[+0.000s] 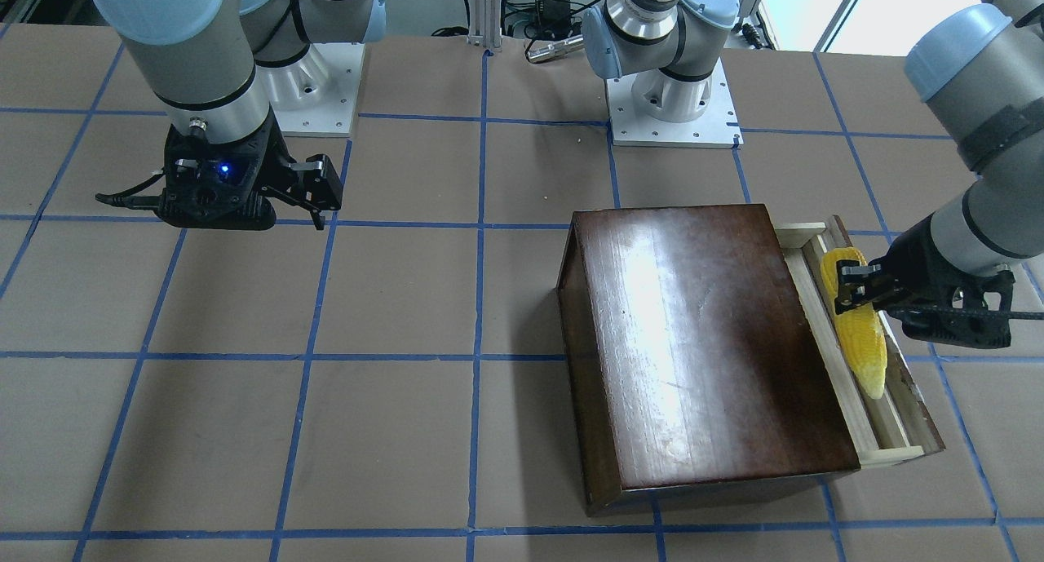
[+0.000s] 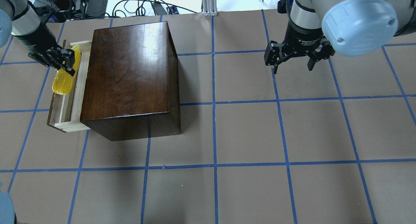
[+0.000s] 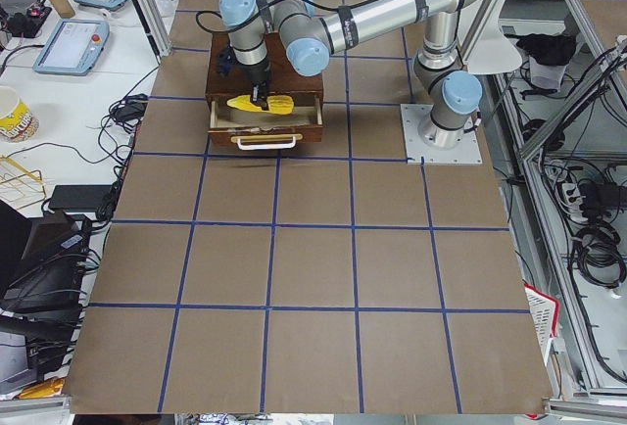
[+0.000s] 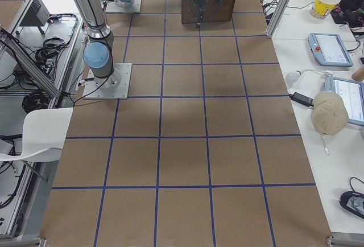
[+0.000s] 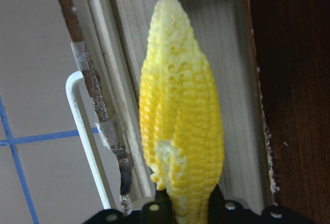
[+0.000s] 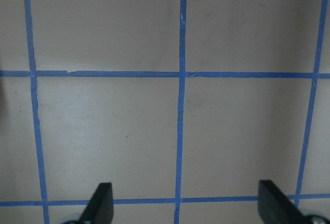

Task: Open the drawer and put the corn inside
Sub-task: 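Carry the corn over the open drawer and lower it inside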

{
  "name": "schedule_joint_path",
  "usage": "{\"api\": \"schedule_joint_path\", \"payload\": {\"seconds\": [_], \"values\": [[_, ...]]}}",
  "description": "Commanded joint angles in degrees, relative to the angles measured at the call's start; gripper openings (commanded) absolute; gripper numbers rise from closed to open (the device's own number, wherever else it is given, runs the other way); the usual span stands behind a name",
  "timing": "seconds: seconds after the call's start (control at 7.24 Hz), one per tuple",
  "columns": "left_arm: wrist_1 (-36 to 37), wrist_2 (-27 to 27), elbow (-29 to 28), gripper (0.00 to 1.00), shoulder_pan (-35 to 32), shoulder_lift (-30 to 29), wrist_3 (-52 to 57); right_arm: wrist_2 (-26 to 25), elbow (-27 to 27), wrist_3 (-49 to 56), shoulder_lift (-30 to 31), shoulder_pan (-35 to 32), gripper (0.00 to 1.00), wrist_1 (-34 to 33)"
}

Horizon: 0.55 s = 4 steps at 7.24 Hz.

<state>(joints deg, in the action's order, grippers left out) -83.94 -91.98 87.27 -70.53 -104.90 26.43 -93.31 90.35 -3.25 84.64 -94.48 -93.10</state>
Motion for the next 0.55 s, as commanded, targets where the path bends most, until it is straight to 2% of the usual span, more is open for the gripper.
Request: {"api": "schedule_joint_path", "payload": {"seconds": [0.0,0.41], "values": [[-0.2,0.1,0.4,0.00,0.0,-0.2,-4.9,0.0,0.0,0.0,0.0,0.0,1.00,0.0],[-0.3,0.0,0.7,0.00,0.0,-0.9,-6.9,0.0,0.0,0.0,0.0,0.0,1.00,-0.1]]}}
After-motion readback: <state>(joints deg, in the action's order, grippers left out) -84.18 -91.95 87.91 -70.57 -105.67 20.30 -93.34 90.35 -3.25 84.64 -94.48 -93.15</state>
